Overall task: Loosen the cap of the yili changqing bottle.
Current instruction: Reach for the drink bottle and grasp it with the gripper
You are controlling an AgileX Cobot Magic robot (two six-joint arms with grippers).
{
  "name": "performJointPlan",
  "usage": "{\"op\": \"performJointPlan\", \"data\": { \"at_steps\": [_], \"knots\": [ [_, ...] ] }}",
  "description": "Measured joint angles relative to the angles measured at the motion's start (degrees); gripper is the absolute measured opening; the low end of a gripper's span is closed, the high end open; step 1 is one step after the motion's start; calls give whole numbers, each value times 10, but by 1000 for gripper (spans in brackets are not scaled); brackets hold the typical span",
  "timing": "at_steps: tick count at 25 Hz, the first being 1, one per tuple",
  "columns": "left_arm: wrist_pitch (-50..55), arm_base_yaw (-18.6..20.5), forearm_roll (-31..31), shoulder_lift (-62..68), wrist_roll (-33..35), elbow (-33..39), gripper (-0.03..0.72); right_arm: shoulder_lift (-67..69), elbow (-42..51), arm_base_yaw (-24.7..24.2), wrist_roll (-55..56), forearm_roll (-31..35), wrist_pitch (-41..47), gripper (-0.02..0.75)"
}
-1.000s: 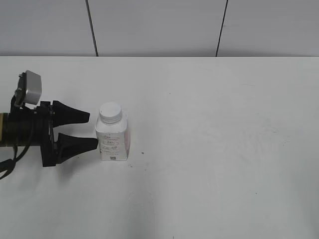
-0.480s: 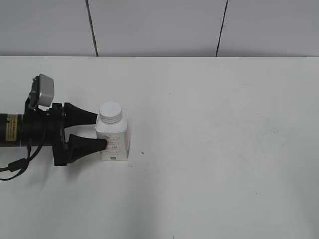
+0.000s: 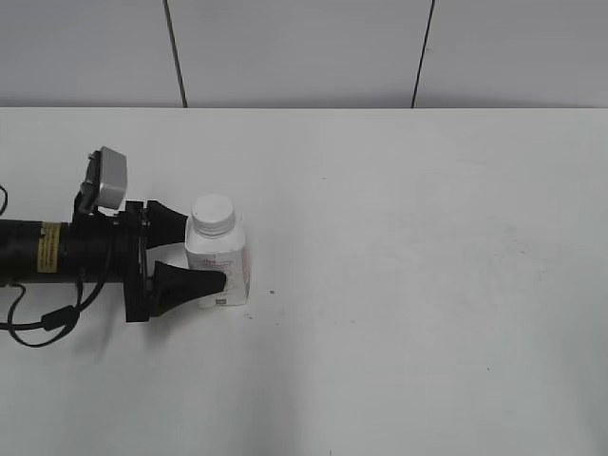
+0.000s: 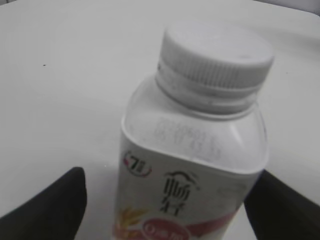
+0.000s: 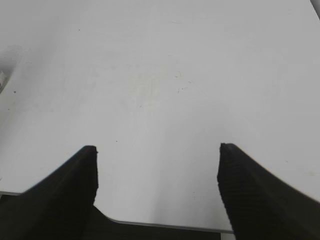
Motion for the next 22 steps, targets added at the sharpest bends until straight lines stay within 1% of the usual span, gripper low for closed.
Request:
{"op": "performJointPlan", "data": {
  "at_steps": [2, 5, 11, 15, 22],
  "knots": [
    [5, -12, -2, 0, 0, 0, 584, 0, 0, 0, 0, 0, 0, 586],
    [9, -19, -3, 0, 0, 0, 570, 0, 0, 0, 0, 0, 0, 586],
    [15, -19, -6, 0, 1, -1, 446, 0, 0, 0, 0, 1, 0, 586],
    [16, -19, -3, 0, 2, -1, 393, 0, 0, 0, 0, 1, 0, 586],
    [8, -19, 8, 2, 3, -1, 376, 0, -1, 0, 0, 0, 0, 586]
  ]
}}
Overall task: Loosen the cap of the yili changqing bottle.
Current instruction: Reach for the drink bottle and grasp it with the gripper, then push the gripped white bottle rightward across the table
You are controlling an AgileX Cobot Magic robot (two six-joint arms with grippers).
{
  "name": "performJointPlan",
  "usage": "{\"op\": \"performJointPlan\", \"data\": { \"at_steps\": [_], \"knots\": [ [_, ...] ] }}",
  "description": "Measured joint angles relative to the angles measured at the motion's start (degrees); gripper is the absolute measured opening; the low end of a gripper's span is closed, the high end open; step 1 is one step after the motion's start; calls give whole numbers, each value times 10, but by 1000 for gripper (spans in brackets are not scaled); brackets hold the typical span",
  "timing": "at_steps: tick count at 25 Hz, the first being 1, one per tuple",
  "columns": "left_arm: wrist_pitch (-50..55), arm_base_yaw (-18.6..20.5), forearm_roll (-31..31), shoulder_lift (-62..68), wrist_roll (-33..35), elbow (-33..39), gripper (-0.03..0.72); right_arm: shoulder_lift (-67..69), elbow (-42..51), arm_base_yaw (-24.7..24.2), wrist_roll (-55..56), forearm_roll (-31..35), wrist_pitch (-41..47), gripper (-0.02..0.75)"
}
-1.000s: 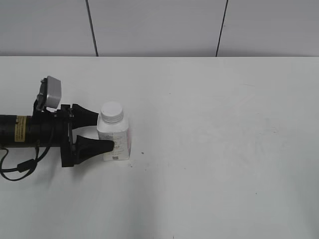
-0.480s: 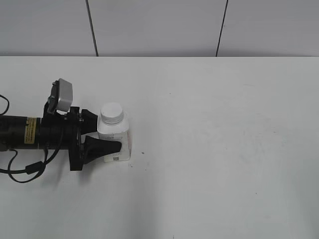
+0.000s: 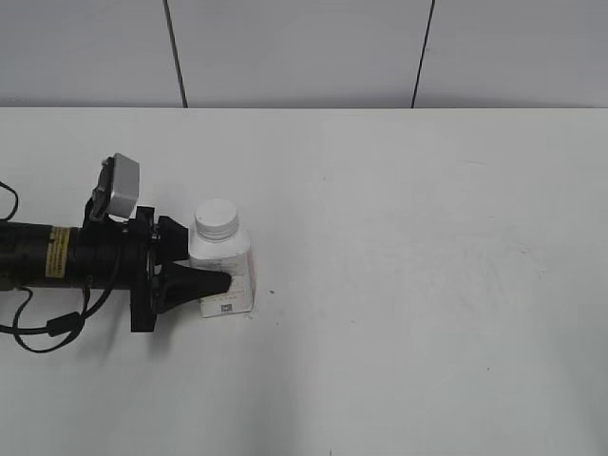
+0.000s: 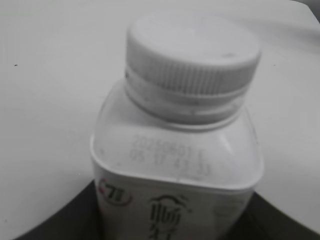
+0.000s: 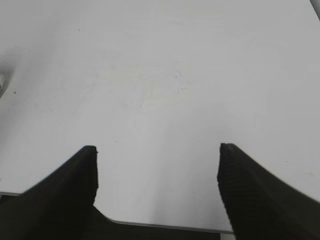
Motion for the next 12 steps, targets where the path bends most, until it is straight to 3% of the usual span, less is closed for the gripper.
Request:
{"op": "performJointPlan", "data": {
  "at_steps": [12],
  "knots": [
    [-4, -50, 6, 2, 0, 0, 376, 163, -57, 0, -54, 34, 2, 586]
  ]
}}
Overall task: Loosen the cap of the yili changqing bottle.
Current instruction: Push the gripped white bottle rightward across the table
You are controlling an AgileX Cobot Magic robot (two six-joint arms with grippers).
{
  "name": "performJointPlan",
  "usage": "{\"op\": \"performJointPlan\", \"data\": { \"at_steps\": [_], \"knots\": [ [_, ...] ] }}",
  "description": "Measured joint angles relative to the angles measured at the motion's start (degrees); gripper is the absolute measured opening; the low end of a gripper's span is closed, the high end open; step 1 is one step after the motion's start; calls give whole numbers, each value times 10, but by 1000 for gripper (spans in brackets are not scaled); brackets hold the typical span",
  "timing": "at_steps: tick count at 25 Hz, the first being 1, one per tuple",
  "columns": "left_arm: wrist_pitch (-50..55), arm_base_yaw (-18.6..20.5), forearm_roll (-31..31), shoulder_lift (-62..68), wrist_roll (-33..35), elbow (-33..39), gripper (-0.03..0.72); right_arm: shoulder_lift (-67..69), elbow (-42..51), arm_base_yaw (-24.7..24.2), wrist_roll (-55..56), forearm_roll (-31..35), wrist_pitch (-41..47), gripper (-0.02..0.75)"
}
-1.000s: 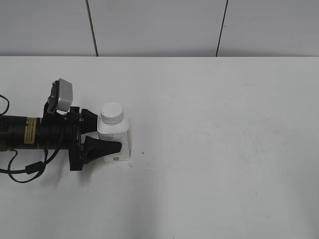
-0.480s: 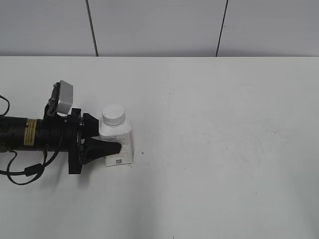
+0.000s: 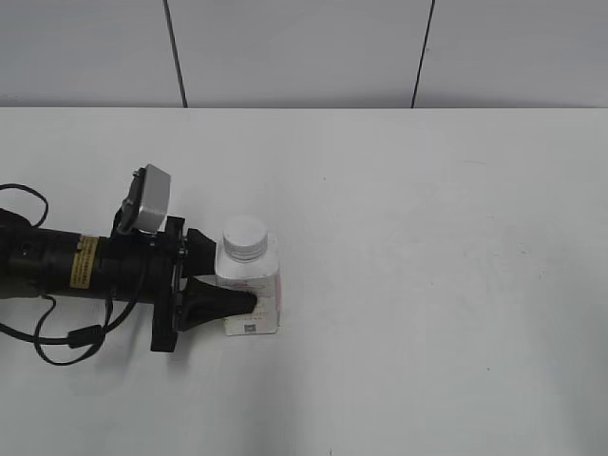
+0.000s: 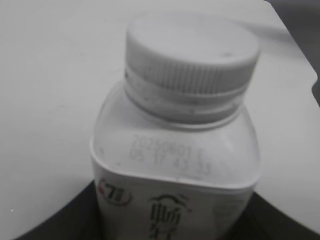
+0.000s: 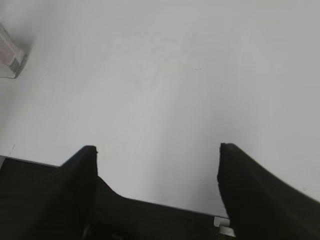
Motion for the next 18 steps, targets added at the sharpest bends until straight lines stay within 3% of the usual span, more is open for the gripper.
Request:
{"op": "performJointPlan", "data": {
  "at_steps": [18],
  "knots": [
    [19, -72, -39, 0, 28, 0, 376, 353, -146, 0, -114, 34, 32, 586]
  ]
}}
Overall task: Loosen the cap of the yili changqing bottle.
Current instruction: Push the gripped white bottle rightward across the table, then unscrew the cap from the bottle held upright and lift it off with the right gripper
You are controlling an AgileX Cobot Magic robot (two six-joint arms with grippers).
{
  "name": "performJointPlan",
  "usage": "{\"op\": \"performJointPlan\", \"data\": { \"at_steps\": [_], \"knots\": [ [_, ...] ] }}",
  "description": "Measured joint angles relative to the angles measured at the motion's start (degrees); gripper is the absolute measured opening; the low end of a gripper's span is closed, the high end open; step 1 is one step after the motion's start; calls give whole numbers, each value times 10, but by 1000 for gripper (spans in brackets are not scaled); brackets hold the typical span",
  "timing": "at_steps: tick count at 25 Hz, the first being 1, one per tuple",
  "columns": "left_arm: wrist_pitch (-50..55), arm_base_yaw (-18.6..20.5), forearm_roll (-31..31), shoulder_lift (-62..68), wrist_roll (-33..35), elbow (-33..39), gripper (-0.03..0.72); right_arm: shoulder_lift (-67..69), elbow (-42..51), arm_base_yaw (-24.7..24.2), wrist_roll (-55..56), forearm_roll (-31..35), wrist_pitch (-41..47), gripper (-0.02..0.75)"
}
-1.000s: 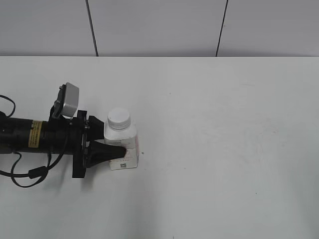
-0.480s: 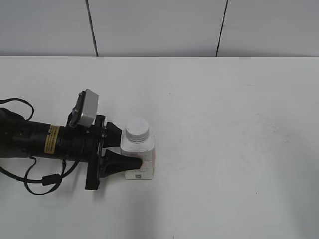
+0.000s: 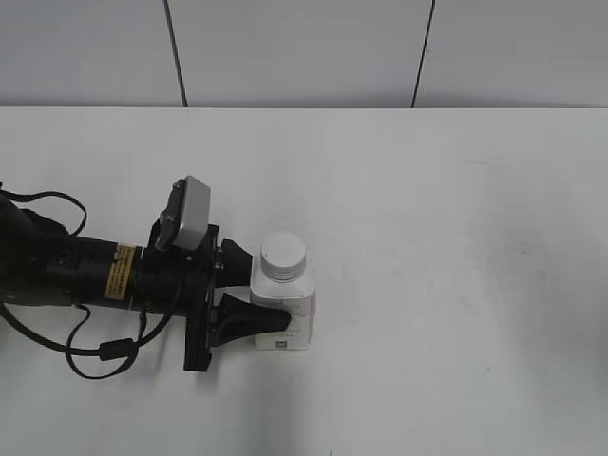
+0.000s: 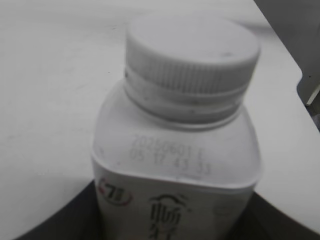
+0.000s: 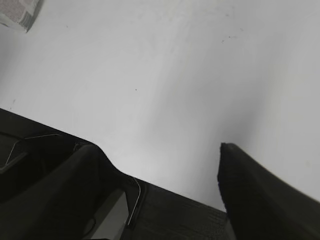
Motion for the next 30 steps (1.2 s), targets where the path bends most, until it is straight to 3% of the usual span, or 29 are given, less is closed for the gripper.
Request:
{"op": "performJointPlan", "data": {
  "at_steps": [8, 18, 25, 30],
  "knots": [
    [1, -6, -3, 0, 1, 0, 376, 101, -57, 19, -13, 6, 2, 533],
    [2, -6, -3, 0, 1, 0, 376, 248, -158, 135, 68, -19, 31, 488],
    [2, -6, -3, 0, 1, 0, 376, 336, -242, 228, 57, -43, 32, 487],
    [2, -6, -3, 0, 1, 0, 376, 394, -303, 259, 71, -46, 34, 486]
  ]
}}
